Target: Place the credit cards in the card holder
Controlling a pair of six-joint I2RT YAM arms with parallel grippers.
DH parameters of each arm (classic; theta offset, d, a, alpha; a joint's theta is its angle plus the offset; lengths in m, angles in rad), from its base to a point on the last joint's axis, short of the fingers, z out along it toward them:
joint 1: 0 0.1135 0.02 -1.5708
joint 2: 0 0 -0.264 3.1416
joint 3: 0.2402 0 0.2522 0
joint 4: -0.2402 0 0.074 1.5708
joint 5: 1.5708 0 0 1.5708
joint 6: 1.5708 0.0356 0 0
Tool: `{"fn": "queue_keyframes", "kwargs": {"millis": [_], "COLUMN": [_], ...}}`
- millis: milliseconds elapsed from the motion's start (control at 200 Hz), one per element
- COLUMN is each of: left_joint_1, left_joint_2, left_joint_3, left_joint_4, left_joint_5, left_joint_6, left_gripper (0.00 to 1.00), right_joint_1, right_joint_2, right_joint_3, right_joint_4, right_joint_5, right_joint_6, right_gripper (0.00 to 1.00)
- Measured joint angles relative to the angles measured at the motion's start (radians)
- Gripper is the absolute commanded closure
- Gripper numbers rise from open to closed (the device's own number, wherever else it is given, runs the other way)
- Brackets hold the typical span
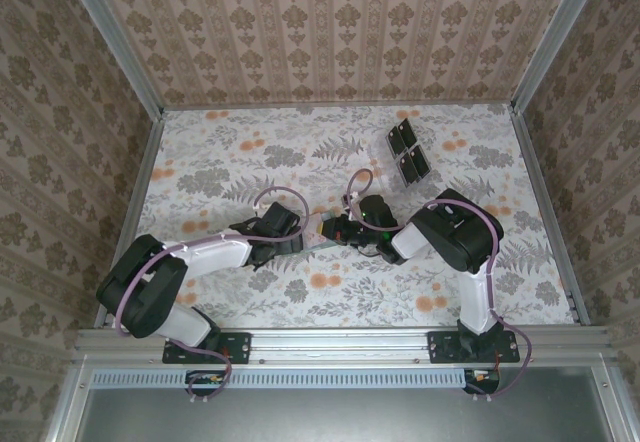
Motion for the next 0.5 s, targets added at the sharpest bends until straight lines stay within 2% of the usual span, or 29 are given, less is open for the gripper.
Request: {"fn": "queue_keyframes", "kwargs": {"millis": [500], "left_joint_1": [-0.001], "left_joint_2": [0.0], "left_joint_3": [-0.006], "left_joint_4": [0.01], "left_joint_5": [-0.002], "left_joint_6": [-0.015], "left_gripper": [0.0], "right_joint_1": [0.0], "right_joint_2": [-0.012], "right_joint_3": [-0.018], "right_joint_4": [0.006], "right_joint_5": [0.011], "right_joint_6": [0.023], "right_gripper": [1.0]}}
